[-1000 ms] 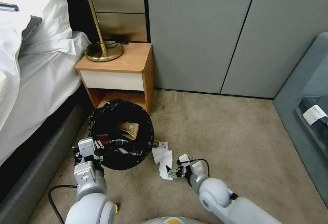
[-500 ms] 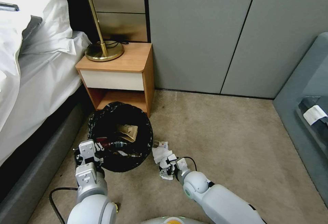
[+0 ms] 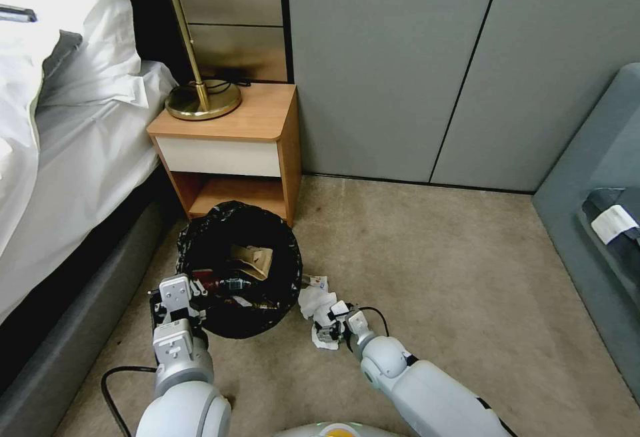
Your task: Pick up the trash bin, then pick up the garbage from the floor and place it into the trash bin.
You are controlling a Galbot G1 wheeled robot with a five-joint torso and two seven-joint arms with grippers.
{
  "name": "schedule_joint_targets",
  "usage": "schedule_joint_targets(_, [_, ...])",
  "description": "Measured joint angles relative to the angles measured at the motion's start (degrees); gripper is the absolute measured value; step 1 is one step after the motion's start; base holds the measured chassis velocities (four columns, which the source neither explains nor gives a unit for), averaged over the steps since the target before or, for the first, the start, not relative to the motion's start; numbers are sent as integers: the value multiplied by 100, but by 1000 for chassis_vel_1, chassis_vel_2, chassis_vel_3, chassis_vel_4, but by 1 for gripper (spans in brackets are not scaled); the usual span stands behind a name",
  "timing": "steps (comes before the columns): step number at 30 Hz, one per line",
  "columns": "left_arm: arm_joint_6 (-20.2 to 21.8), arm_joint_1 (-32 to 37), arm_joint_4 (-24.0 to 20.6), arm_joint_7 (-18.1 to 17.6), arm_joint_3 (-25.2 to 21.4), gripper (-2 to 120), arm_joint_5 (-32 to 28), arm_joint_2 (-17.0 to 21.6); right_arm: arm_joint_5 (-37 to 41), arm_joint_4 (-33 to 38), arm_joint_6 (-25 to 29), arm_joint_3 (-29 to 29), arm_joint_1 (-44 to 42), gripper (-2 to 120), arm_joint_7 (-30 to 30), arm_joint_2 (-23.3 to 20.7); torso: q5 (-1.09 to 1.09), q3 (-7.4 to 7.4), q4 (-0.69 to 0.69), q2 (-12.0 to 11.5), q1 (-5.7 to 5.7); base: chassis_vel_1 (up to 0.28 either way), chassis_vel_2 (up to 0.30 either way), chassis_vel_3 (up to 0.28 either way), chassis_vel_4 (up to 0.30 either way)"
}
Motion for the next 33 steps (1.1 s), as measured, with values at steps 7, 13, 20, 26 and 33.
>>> schedule_joint_targets(7, [-23,-9,52,-4,45,1,40,-31,-99,-176,114,36,150,64,-32,69,-3,0,-1,0,0,0,0,0,0])
schedule_joint_targets(13, [-23,-12,52,-7,40,1,40,-31,-157,-238,186,40,180,40,-52,108,-2,0,-1,0,0,0,0,0,0])
schedule_joint_targets(20, [-29,-12,52,-8,42,1,37,-30,-200,-265,244,40,155,17,-53,129,-2,0,-2,0,0,0,0,0,0])
schedule_joint_targets(26, [-44,-1,52,-10,41,1,22,-14,-300,-275,317,95,97,0,-47,128,-2,0,-2,0,0,0,0,0,0])
schedule_joint_targets(33, [-45,-35,58,-12,81,1,21,-18,-371,-141,335,187,21,0,-18,75,-2,0,-2,0,0,0,0,0,0])
